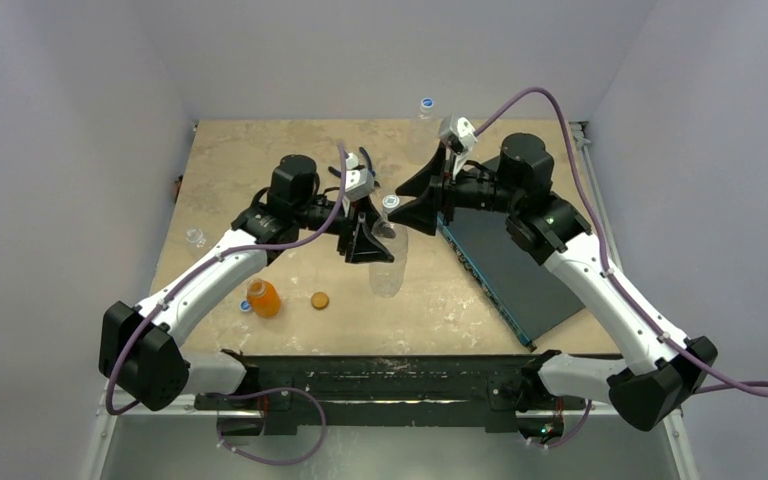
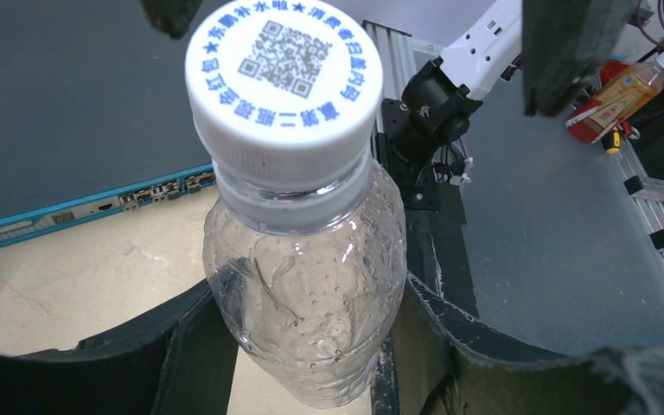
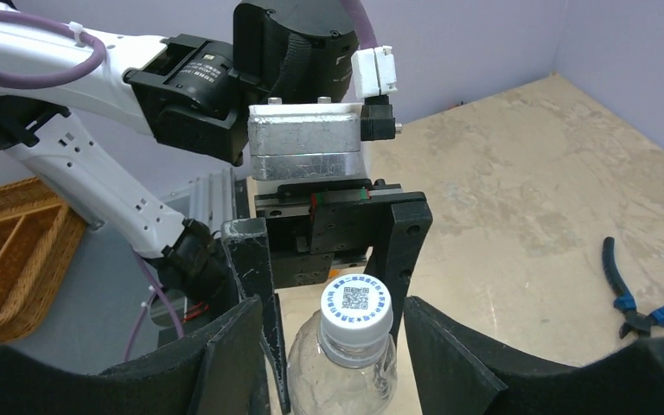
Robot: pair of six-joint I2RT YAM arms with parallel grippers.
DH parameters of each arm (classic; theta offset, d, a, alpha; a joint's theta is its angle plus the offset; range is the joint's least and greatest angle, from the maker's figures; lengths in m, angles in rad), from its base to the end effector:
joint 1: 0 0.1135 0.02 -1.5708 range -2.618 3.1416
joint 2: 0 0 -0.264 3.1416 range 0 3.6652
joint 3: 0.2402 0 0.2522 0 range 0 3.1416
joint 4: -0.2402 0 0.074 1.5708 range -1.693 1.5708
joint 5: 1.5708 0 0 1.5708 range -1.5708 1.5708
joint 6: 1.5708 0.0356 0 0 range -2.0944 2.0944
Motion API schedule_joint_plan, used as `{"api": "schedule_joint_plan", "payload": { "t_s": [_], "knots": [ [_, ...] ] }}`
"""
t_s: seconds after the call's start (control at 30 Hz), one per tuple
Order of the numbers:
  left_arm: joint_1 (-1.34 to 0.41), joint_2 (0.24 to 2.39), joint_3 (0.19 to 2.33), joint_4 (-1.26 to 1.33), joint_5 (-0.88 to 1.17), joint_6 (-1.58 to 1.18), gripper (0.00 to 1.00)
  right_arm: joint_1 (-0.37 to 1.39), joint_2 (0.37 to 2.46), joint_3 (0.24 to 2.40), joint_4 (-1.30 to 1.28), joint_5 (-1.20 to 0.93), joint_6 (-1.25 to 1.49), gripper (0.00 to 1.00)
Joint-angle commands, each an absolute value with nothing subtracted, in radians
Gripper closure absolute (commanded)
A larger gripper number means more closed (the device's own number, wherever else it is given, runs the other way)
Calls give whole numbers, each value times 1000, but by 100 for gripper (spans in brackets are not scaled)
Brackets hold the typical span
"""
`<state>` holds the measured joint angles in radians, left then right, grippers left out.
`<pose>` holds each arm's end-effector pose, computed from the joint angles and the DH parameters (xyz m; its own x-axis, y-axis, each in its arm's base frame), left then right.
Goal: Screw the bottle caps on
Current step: Screw the bottle cap onto the plastic bottle.
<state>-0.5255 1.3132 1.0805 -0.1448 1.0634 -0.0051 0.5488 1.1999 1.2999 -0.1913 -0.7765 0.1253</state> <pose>0.2351 -0.1723 0.3370 -0.3237 0.1848 -0.9279 0.9450 0.0137 -0.3269 0.2097 0.1575 0.4346 -0.1981 -0.0166 -0.9800 -0.9502 0.2486 0.1878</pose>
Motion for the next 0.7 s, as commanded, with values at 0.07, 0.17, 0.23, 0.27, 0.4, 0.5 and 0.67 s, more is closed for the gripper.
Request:
{"api": "schedule_joint_plan", "payload": {
  "t_s": [0.07, 0.17, 0.23, 0.27, 0.4, 0.5, 0.67],
  "knots": [
    [-522, 1280, 1074, -126, 1143, 8, 100, 545, 1238, 1325, -124, -877, 120, 37],
    [-521, 1279, 1074, -128, 1148, -22, 100, 546, 1248, 1328, -110, -886, 127, 39],
    [-521, 1276, 1074, -132, 1150, -21, 100, 546, 1250, 1328, -97, -894, 137, 41],
    [-521, 1277, 1075, -134, 1150, -21, 100, 546, 1250, 1327, -95, -890, 140, 42],
    [-521, 1278, 1075, -137, 1150, -19, 100, 546, 1249, 1326, -89, -877, 146, 44],
    [-522, 1280, 1077, -138, 1150, -18, 100, 546, 1247, 1322, -79, -885, 153, 46],
    [-521, 1281, 1083, -136, 1146, -19, 100, 546, 1247, 1320, -82, -887, 158, 52]
  ]
}}
